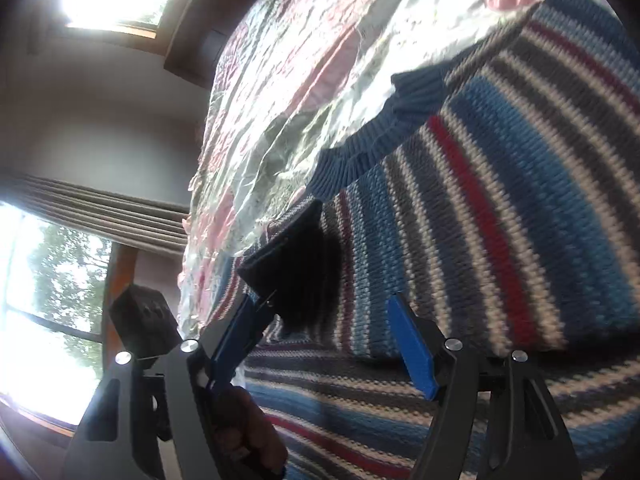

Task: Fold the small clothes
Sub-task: 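Lower the sleeve onto the body and open the left gripper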

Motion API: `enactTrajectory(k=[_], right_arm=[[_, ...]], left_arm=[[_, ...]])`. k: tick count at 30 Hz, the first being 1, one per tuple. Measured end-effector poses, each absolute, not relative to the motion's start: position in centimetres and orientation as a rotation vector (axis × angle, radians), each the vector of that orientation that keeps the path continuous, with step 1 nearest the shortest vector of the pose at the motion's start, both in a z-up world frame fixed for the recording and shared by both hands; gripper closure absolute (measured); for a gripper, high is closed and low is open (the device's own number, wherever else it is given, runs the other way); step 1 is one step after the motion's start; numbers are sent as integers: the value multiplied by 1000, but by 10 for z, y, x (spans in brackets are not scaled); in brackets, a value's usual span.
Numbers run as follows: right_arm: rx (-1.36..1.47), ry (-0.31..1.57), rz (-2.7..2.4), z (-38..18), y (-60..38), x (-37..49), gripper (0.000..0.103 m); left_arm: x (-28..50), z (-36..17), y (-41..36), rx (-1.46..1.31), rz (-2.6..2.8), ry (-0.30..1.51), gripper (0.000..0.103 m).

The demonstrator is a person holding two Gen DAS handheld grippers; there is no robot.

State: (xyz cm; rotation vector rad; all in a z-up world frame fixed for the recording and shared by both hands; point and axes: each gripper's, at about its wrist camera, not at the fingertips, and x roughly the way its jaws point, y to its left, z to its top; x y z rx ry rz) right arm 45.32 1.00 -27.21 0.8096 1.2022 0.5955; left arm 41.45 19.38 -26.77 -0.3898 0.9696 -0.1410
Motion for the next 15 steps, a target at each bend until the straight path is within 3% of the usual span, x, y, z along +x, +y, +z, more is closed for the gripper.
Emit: enactTrajectory(k=[1, 2, 11, 15], right_arm=[[850, 1225, 602, -280, 16, 459, 32], [886, 1255, 599, -288, 22, 465, 32], [850, 1345, 577, -293, 57, 474, 32], [863, 1374, 553, -300, 67, 475, 32]], left_arm=[[412, -266, 195, -402, -161, 957, 50], [408, -261, 197, -409, -176, 937, 43], [339, -233, 255, -612, -255, 863, 28], [303, -233, 274, -648, -248, 855, 27]])
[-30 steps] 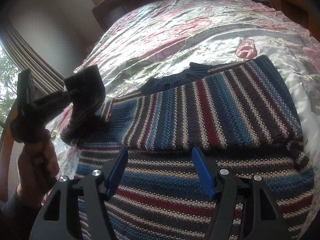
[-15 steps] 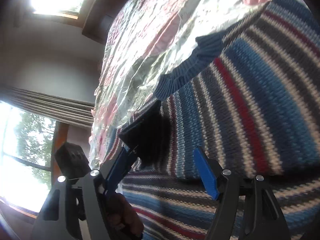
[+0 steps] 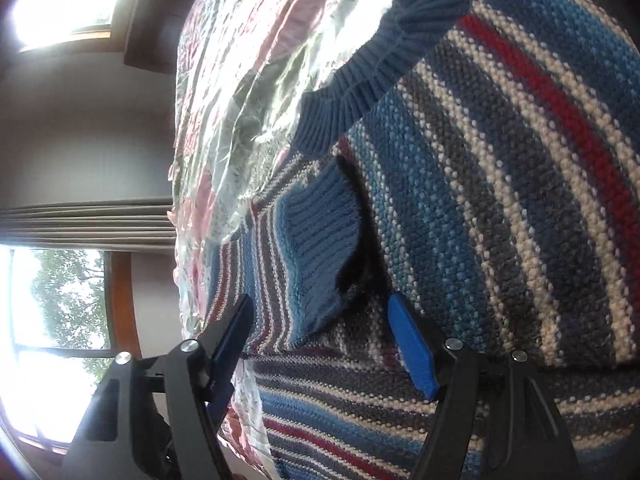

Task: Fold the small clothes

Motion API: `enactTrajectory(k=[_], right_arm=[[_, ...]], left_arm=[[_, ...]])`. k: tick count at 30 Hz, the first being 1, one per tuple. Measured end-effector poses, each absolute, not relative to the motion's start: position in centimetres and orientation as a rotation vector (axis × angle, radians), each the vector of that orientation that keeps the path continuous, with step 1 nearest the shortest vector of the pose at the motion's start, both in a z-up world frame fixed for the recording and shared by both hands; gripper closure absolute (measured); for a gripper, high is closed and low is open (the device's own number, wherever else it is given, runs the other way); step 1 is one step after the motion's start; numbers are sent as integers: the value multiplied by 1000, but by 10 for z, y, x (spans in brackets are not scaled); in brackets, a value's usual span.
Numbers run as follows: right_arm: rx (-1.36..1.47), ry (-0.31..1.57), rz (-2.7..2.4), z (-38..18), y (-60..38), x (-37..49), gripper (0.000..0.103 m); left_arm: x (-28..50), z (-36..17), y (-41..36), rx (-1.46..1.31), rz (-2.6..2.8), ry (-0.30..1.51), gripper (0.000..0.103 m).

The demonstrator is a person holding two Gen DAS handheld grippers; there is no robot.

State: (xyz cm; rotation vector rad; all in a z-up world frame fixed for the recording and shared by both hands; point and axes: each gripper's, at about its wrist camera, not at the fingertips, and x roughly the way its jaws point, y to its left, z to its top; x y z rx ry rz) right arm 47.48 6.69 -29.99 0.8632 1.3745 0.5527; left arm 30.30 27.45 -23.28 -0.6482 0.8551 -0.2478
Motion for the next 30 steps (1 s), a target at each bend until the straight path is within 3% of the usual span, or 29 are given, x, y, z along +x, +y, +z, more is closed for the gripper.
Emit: enactTrajectory(k=[2, 4, 6, 7, 9, 22, 30], right_arm=[[892, 1385, 570, -303, 76, 481, 33], [890, 1394, 575, -306, 87, 490, 41], [878, 1412, 561, -311, 94, 497, 62], [867, 1415, 551, -313, 96, 499, 67], [816, 1416, 551, -313, 102, 502, 95], [596, 1260, 526, -239, 37, 523, 95], [574, 1247, 466, -234, -23, 525, 95]], left_arm=[[291, -238, 279, -652, -238, 874, 28], [283, -242, 282, -659, -243, 890, 28], [274, -245, 285, -666, -247, 892, 28], [269, -246, 288, -672, -247, 891, 28], [264, -249, 293, -679, -237, 898, 28], [266, -238, 315, -669, -198, 884, 28], [302, -229, 353, -836, -221, 839, 28]])
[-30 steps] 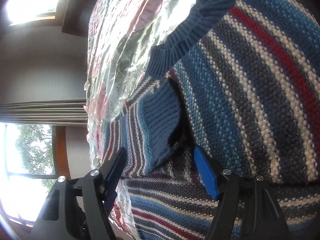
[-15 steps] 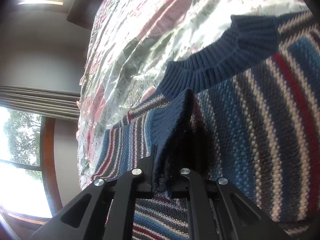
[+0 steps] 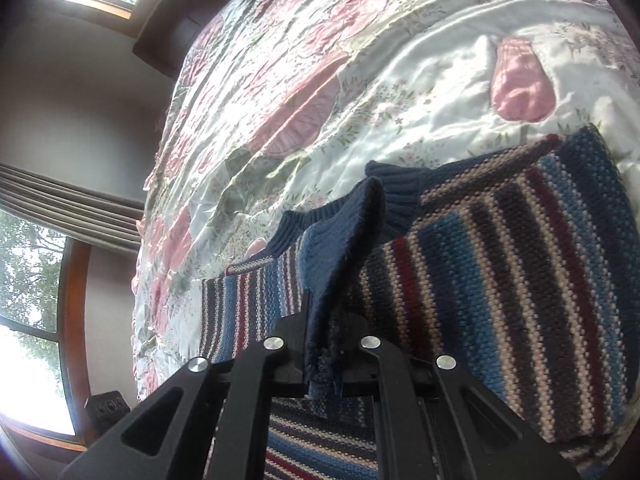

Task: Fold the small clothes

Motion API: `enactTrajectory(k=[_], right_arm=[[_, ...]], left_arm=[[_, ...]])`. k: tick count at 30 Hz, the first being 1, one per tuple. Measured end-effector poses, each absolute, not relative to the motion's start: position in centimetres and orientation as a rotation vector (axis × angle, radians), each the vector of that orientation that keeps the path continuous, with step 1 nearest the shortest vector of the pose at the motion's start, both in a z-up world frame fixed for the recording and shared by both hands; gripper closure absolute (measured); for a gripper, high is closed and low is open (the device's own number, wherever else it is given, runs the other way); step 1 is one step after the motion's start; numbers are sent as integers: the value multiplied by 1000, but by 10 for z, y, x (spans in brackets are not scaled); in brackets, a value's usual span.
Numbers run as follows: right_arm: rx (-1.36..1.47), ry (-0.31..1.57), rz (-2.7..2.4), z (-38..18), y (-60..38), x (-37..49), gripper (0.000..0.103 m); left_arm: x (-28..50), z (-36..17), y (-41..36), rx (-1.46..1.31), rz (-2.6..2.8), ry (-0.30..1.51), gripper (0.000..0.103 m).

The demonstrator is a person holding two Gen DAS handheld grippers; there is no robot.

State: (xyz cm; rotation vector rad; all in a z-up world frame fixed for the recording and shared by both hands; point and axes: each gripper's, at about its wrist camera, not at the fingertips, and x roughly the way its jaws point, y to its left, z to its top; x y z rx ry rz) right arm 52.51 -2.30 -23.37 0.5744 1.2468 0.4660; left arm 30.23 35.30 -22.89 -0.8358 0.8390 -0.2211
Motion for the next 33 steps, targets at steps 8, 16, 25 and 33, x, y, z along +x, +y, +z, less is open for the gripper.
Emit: enactTrajectory(k=[8, 16, 25, 33], right_arm=[[596, 1264, 455, -256, -51, 519, 95], [613, 1301, 409, -284, -70, 516, 95], [603, 1147, 363, -245, -84, 519, 73], [746, 1193, 433, -293, -56, 555, 78]], left_arm=[[359, -243, 354, -902, -280, 891, 28], [368, -281, 348, -888, -240, 984, 28], [379, -270, 340, -861, -274, 983, 27], [443, -264, 346, -886, -259, 930, 26]])
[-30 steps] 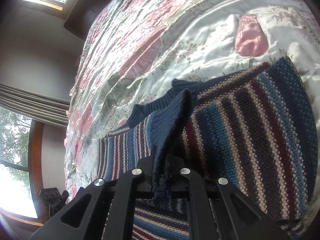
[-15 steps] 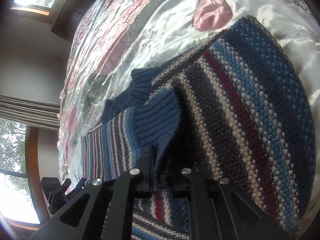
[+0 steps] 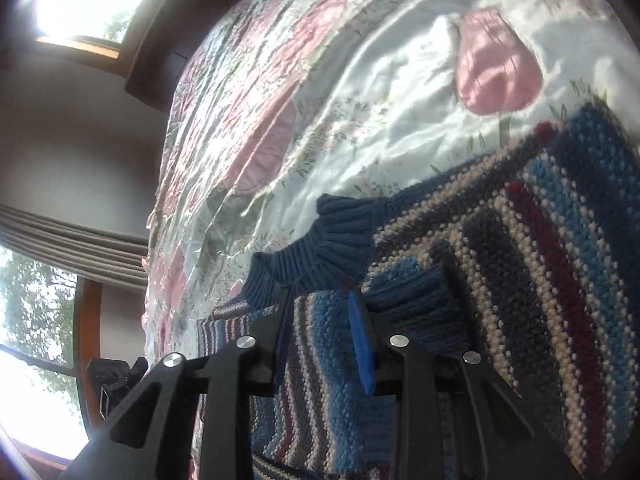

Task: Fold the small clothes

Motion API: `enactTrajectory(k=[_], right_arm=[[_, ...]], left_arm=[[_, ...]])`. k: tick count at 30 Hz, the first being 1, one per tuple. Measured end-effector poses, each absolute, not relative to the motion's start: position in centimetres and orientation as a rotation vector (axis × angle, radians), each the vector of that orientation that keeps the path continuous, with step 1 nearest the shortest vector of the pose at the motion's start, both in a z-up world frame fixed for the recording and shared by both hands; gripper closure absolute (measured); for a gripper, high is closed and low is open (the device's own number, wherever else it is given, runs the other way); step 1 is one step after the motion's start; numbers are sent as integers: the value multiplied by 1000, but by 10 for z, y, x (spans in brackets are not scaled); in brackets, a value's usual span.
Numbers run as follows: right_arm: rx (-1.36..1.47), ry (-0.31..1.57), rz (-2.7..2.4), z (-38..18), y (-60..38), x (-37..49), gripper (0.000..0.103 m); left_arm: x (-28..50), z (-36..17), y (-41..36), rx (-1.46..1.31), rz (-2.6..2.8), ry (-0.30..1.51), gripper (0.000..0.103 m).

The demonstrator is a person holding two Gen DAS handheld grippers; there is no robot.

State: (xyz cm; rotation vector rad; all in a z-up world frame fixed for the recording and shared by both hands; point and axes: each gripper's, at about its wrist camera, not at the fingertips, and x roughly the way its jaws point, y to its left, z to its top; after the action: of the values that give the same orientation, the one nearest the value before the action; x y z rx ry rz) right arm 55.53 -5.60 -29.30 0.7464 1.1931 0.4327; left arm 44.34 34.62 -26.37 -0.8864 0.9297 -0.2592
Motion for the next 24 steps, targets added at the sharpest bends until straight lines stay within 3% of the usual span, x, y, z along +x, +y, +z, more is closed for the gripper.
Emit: enactTrajectory(k=[1, 3, 4, 5, 8, 14, 16, 17, 19, 20, 22, 24], right_arm=[[770, 1197, 429, -301, -61, 556, 82], [770, 1199, 415, -309, -69, 555, 99], [761, 1190, 416, -308, -75, 553, 100], [741, 1177, 409, -304, -79, 550, 99], [702, 1127, 442, -281, -87, 532, 79], [671, 1180, 542, -283, -76, 495, 79], [704, 1203, 506, -300, -88, 492, 97], [707, 1208, 483, -304, -94, 491, 103], [709, 1203, 468, -301, -99, 488, 103], [704, 1197, 463, -296, -99, 486, 100], [702, 1179, 485, -283, -92, 482, 79], [689, 1162, 509, -275, -84, 481, 73]], left_arm=[[449, -269, 349, -893, -249, 937, 26], [461, -282, 351, -857, -210, 984, 26], [463, -291, 352, -845, -186, 1017, 26], [464, -299, 353, -848, -178, 1049, 29], [448, -293, 355, -837, -206, 1018, 30], [399, -280, 340, -857, -351, 992, 27], [392, -297, 338, -864, -329, 1042, 30], [389, -305, 339, -874, -325, 1058, 36], [384, -306, 341, -882, -310, 1053, 38], [381, -300, 340, -879, -306, 1041, 37], [378, -282, 330, -855, -350, 996, 35], [379, -270, 313, -841, -414, 971, 31]])
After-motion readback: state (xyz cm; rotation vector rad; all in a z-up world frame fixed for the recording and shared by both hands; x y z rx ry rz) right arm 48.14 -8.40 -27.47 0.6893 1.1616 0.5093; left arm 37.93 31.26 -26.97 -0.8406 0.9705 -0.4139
